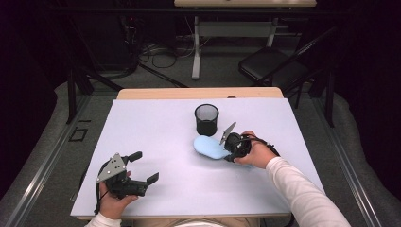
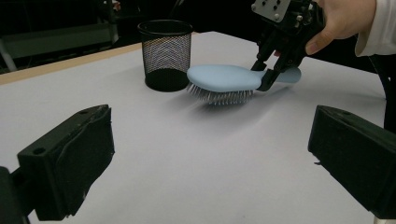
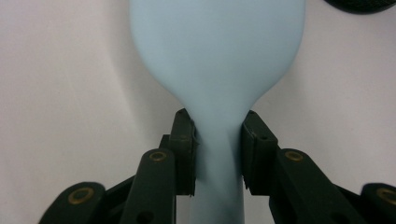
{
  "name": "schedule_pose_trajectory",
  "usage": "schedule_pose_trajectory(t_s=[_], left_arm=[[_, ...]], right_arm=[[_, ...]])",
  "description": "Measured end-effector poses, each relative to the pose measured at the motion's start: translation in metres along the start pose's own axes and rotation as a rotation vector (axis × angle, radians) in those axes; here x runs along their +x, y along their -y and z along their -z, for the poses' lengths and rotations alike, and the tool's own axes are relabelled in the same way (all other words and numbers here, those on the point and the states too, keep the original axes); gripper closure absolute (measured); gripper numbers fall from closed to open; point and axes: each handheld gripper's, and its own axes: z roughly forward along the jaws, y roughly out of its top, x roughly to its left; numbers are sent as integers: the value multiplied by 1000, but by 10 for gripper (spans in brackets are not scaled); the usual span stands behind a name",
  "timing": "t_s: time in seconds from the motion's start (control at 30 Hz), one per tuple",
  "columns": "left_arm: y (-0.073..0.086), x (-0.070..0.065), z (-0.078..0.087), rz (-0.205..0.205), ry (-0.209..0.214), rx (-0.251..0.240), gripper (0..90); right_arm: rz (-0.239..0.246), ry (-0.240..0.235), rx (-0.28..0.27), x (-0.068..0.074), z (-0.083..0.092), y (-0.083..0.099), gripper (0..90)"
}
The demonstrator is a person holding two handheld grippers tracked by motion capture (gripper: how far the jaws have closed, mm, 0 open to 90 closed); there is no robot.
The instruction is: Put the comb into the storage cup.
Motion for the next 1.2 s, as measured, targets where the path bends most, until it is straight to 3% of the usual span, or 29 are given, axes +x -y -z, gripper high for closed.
schedule_pose_trajectory(t_s=[1.2], left_arm=[[1,0,-2,4,4,2,3]], right_arm=[[-54,45,-122,1,27,-5,698]])
